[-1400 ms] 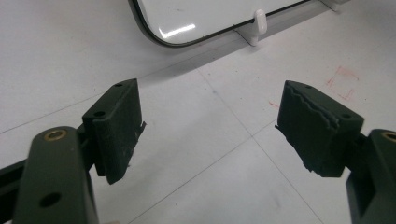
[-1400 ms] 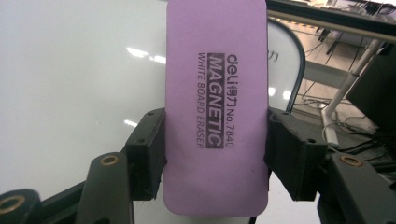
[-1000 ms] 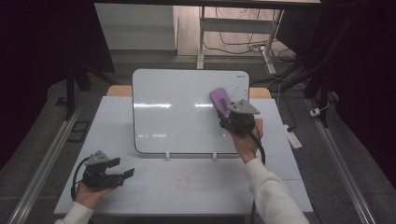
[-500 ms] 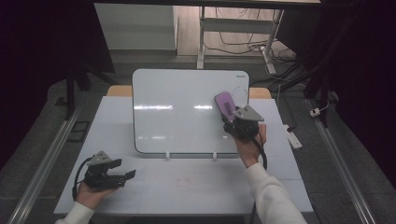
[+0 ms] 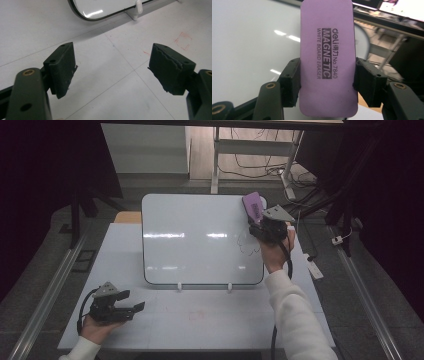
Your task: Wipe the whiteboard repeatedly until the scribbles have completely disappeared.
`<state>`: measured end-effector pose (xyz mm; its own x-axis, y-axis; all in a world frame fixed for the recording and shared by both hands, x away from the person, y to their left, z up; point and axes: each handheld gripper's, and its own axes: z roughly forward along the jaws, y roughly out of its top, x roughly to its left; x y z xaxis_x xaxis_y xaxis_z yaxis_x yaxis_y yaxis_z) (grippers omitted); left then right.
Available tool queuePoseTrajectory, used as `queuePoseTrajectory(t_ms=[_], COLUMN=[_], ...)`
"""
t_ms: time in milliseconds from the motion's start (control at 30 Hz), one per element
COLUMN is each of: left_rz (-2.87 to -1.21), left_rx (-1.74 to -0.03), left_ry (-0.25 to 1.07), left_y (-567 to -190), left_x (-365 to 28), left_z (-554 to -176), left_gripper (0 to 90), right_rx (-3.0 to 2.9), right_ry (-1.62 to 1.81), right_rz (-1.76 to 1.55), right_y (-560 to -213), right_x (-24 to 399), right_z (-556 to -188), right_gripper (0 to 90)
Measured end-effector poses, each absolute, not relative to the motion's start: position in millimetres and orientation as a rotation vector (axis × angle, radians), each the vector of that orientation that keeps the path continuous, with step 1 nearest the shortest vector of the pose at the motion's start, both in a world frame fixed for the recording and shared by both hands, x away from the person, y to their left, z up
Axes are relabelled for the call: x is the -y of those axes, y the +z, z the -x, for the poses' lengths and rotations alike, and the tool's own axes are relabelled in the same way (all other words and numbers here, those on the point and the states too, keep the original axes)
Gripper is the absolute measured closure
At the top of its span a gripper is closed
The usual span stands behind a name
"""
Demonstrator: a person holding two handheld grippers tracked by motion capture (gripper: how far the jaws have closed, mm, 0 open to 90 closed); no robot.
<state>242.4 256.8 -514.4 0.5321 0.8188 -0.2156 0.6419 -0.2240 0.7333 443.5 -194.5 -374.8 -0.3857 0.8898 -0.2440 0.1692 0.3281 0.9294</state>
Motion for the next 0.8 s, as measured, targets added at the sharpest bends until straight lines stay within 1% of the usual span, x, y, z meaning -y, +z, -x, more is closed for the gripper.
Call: queuePoseTrajectory(t_ms=[67, 100, 200, 233, 267, 300, 333, 367, 400, 433, 467, 500, 800], left_rz=[-1.954, -1.952, -1.956, -1.957, -1.957, -1.958, -1.958, -1.957, -1.957, -1.955, -1.955, -1.954, -1.950], left_rx=[-1.190, -1.192, -1.187, -1.190, -1.190, -1.190, -1.190, -1.189, -1.189, -1.188, -1.188, -1.189, -1.189], left_ry=[0.275, 0.282, 0.282, 0.284, 0.284, 0.283, 0.283, 0.283, 0.283, 0.282, 0.282, 0.281, 0.283], left_y=[-514, -514, -514, -514, -514, -514, -514, -514, -514, -514, -514, -514, -513], left_x=[-257, -256, -255, -255, -255, -254, -254, -254, -254, -254, -254, -255, -256], left_z=[-243, -243, -243, -243, -243, -242, -242, -242, -242, -242, -242, -242, -242], left_gripper=[22.3, 22.3, 22.3, 22.3, 22.3, 22.3, 22.3, 22.3, 22.3, 22.3, 22.3, 22.3, 22.3], right_rx=[-1.806, -1.861, -1.912, -1.954, -1.954, -1.985, -1.985, -2.020, -2.020, -2.048, -2.048, -2.064, -2.054], right_ry=[1.119, 1.089, 1.075, 1.066, 1.066, 1.075, 1.075, 1.098, 1.098, 1.089, 1.089, 1.082, 1.096], right_rz=[-0.930, -0.866, -0.815, -0.770, -0.770, -0.744, -0.744, -0.734, -0.734, -0.705, -0.705, -0.688, -0.741], right_y=[-376, -381, -390, -403, -403, -413, -413, -425, -425, -436, -436, -444, -444], right_x=[193, 185, 176, 166, 166, 160, 160, 157, 157, 155, 155, 156, 172], right_z=[-442, -437, -429, -418, -418, -409, -409, -399, -399, -389, -389, -382, -383], right_gripper=[41.1, 41.2, 41.2, 41.2, 41.2, 41.2, 41.2, 41.2, 41.2, 41.2, 41.2, 41.2, 41.2])
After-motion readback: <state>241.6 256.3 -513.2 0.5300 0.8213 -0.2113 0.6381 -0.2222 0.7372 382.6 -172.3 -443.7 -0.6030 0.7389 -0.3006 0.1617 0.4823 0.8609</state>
